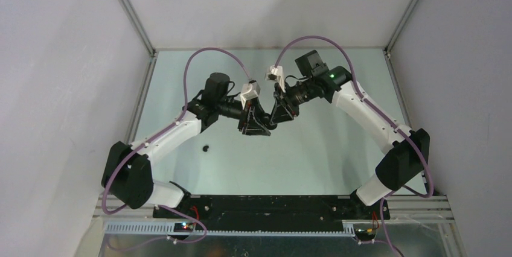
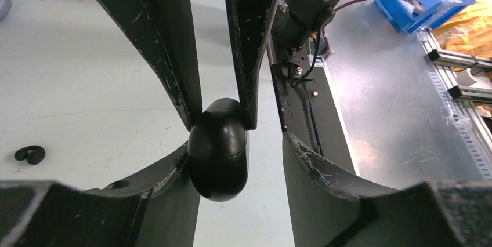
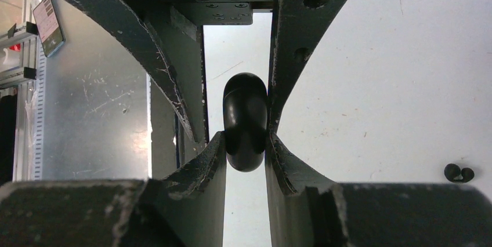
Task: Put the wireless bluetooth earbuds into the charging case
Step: Pick up the charging case at the center of the board.
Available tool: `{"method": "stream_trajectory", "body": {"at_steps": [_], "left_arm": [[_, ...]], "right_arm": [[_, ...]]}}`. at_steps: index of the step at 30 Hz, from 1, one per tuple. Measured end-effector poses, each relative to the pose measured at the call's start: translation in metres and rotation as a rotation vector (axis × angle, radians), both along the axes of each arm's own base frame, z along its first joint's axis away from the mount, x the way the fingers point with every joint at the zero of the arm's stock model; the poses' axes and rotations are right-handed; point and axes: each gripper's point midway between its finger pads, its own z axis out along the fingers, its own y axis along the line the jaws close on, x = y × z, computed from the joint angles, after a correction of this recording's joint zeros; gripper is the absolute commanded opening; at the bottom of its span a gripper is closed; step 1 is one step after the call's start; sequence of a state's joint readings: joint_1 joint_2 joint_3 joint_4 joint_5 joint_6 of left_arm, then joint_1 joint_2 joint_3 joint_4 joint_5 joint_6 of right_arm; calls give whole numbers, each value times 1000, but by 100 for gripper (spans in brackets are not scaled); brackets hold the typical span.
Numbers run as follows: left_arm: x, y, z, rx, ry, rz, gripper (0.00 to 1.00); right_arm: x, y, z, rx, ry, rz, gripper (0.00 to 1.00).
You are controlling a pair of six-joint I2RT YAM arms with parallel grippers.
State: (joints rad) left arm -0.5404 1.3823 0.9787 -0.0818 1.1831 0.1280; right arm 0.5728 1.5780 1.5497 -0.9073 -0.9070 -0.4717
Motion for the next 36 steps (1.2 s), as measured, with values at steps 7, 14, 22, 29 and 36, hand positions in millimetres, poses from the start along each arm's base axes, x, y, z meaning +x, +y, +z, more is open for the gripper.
{"method": "stream_trajectory", "body": {"at_steps": [7,14,22,29,36], "left_arm": [[0,-1,-3,11,33,5,53],[3,-2,-5,17,61,13,52],[6,-1,-3,14,69,23,42],[7,-1,-3,14,71,27,56],[7,-1,-2,11,66,26,58]], "right_arm": [[0,-3,-2,-6,-16,-9,11],[-2,-4,-2,-20,-61,-22,11],[-3,2,-4,-34,-91,-16,11],[-1,2,-5,-41,-102,-24,10],[3,0,-4,-49,-124,-41,9]]}}
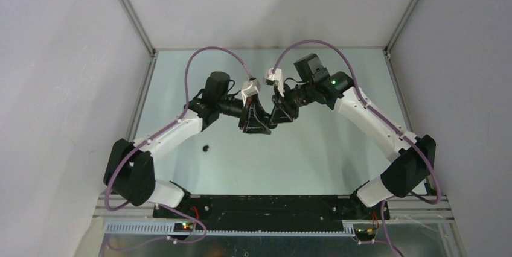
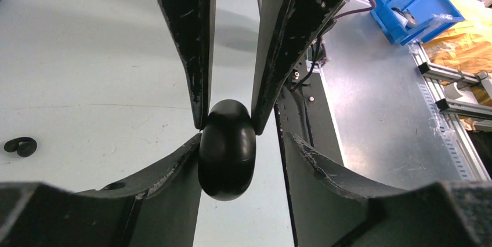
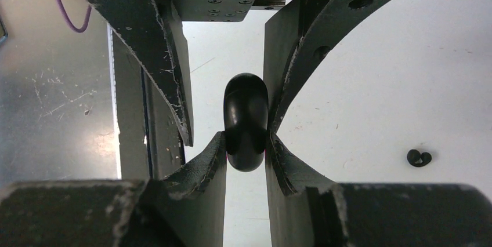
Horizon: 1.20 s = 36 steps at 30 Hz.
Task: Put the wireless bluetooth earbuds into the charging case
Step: Pick up the charging case at the center of the board.
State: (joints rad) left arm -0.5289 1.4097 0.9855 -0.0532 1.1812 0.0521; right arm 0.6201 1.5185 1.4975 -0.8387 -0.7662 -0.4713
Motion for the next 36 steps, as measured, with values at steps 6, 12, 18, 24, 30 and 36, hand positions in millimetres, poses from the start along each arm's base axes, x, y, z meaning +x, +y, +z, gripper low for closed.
{"method": "stream_trajectory", "body": {"at_steps": [6,12,18,24,30,36], "left_arm": [[0,0,0,0,0,0,58],[0,0,0,0,0,0,58],[0,0,0,0,0,0,57],[0,0,0,0,0,0,54],[0,0,0,0,0,0,49],[1,0,0,1,-1,3,44]], "right_arm": [[-1,-4,9,15,-21,-8,9],[0,-7,13,26,-25,-14,10],[-5,-6,12,29,-12,9,10],[-8,-3,4,16,8,29,10],[-5,-2,-2,-4,12,19,10],[-4,-2,-2,-7,12,9,10]]}}
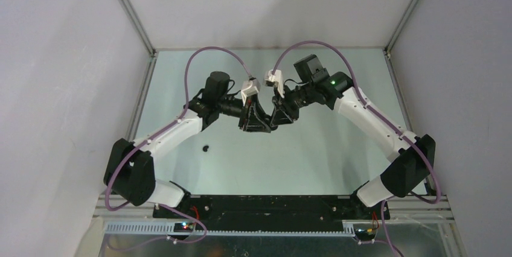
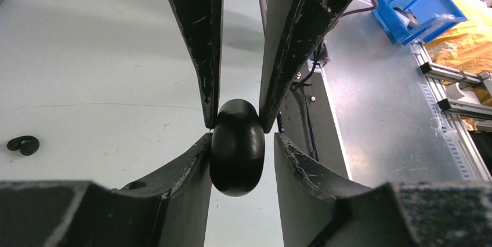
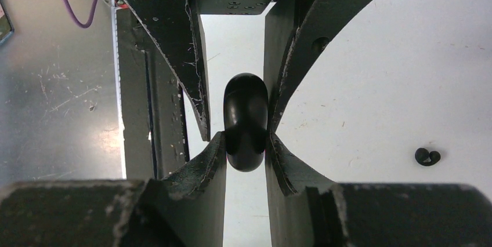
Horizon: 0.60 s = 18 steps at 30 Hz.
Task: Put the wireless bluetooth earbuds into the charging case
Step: Pick up the charging case at the center of the board.
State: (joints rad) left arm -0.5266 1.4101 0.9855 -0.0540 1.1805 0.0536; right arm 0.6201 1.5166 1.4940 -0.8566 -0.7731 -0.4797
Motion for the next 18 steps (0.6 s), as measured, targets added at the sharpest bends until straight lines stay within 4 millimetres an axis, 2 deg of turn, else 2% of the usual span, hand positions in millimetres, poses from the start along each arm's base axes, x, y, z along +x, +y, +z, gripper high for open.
{"method": "stream_trajectory", "body": {"at_steps": [6,9,12,14,15,17,18], "left_arm": [[2,0,-1,3,-6,9,29],[2,0,-1,2,-12,7,17],[2,0,-1,2,-10,7,13],[2,0,-1,2,-9,8,26],[2,0,-1,2,-9,7,40],[3,0,-1,2,-9,9,52],[2,0,0,1,-9,7,54]], "right_arm": [[-1,1,0,2,9,-1,10],[-1,1,0,1,9,-2,9],[-1,1,0,1,11,-4,9],[-1,1,0,1,12,-6,9],[-1,1,0,1,11,-6,9],[-1,1,1,1,10,-7,9],[-1,1,1,1,8,-8,9]]}}
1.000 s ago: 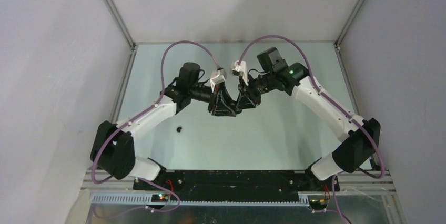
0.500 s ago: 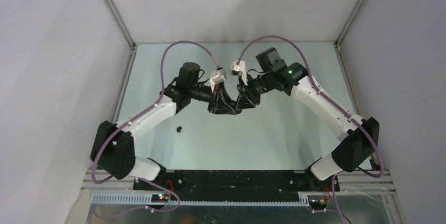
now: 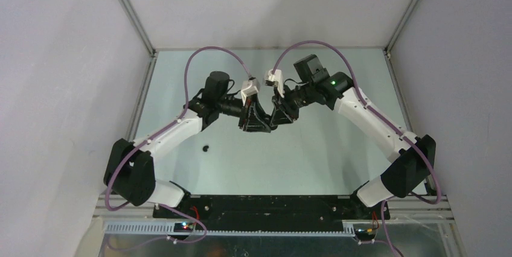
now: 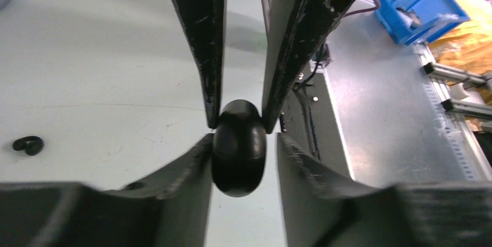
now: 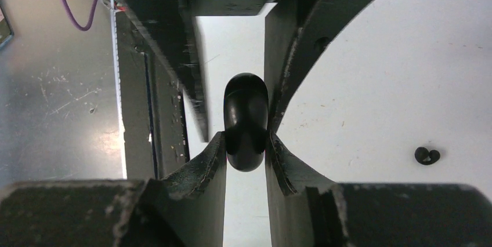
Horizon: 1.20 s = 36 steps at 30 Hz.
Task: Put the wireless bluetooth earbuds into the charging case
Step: Pick up the charging case at the center of the board, then open the charging case.
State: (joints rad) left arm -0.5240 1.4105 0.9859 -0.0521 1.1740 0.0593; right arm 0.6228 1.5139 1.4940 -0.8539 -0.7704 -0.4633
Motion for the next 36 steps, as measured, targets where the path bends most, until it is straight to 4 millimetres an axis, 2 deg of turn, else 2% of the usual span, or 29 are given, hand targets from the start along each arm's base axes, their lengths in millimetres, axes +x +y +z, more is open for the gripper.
{"method": "stream_trajectory", "body": {"at_steps": [6,14,21,30,36], "left_arm": [[-1,0,1,-2,5,-2,56],[0,0,1,-2,7,-2,50],[0,-1,1,-4,4,-1,49],[3,-1,0,1,6,12,30],[3,-1,0,1,3,15,3]], "right_arm": [[5,0,1,-1,-23,-12,9],[5,-2,6,3,-43,-20,9],[5,-2,6,3,-43,-20,9],[3,-1,7,7,-39,-14,9],[3,-1,7,8,-39,-14,10]]}}
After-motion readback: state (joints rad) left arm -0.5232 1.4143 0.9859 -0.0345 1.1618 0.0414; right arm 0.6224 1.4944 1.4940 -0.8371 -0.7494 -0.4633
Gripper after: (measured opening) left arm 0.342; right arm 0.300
